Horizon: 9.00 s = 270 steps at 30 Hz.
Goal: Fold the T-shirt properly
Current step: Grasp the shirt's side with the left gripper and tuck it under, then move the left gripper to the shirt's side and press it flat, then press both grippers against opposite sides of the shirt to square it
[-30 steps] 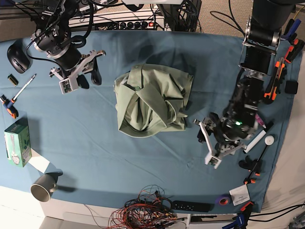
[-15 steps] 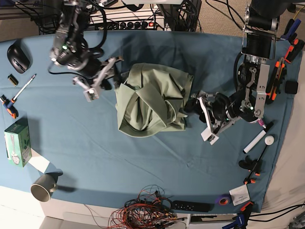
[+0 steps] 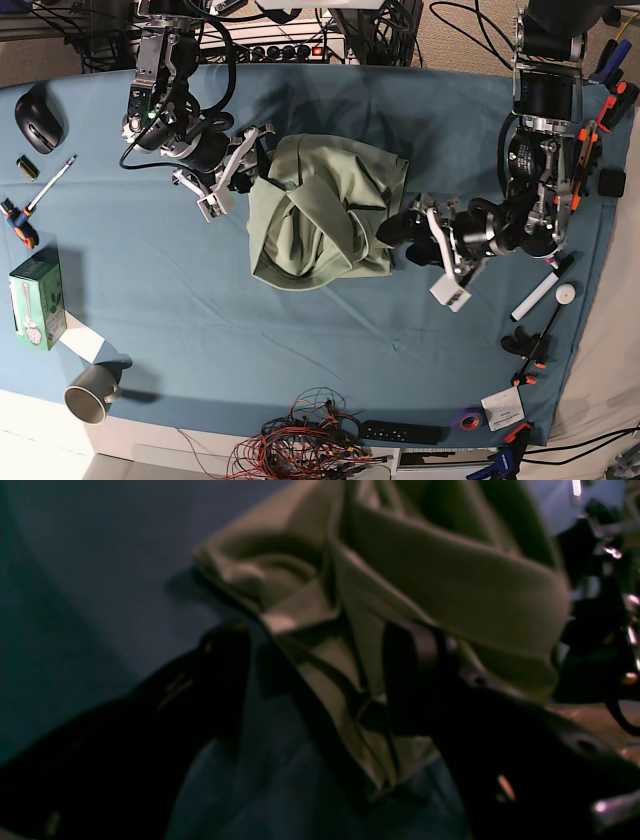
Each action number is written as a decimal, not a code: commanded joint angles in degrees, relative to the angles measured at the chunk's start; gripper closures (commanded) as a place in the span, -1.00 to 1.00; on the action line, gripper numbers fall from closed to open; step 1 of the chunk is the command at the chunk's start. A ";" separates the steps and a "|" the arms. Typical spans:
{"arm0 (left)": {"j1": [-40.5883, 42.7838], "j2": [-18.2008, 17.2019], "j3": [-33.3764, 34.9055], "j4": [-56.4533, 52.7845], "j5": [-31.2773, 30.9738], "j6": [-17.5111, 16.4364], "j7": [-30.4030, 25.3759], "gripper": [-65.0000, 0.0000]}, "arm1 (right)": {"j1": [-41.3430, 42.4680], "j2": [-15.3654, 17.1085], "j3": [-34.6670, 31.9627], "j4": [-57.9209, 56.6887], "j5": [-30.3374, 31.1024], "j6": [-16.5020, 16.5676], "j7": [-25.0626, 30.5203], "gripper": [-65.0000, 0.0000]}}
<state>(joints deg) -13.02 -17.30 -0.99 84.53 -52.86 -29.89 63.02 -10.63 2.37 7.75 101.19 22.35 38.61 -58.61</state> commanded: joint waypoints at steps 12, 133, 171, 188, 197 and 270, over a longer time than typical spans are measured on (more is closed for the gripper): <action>-1.18 3.19 -1.29 -0.02 -0.48 -1.70 -3.52 -0.29 | 0.33 0.17 -0.20 0.44 -0.11 -0.09 -0.74 1.00; -16.50 5.68 -4.96 -22.40 -5.16 -7.56 -2.03 0.01 | -1.57 0.48 -0.13 12.92 -5.99 -5.53 -1.18 0.44; 4.94 -0.70 -7.98 -6.34 -32.14 -10.11 16.98 -0.22 | -0.50 0.48 -0.15 12.70 -9.97 -10.36 1.97 0.44; 5.31 -0.52 -7.76 -5.86 -28.35 -10.11 14.91 -0.21 | -2.86 2.40 -0.15 7.43 -3.56 -1.77 -2.54 0.44; 8.87 -0.74 -7.76 -5.86 -27.65 -10.11 13.31 -0.19 | -3.02 2.38 -0.15 7.45 2.27 1.39 -4.24 0.44; 15.87 3.96 -7.76 -4.00 -31.12 -10.11 14.97 0.17 | 10.93 6.01 -0.15 -9.05 20.63 1.20 -5.57 0.00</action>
<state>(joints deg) 3.46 -13.04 -8.64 79.61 -82.56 -39.72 78.41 -0.78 8.23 7.49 91.31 41.82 39.09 -65.12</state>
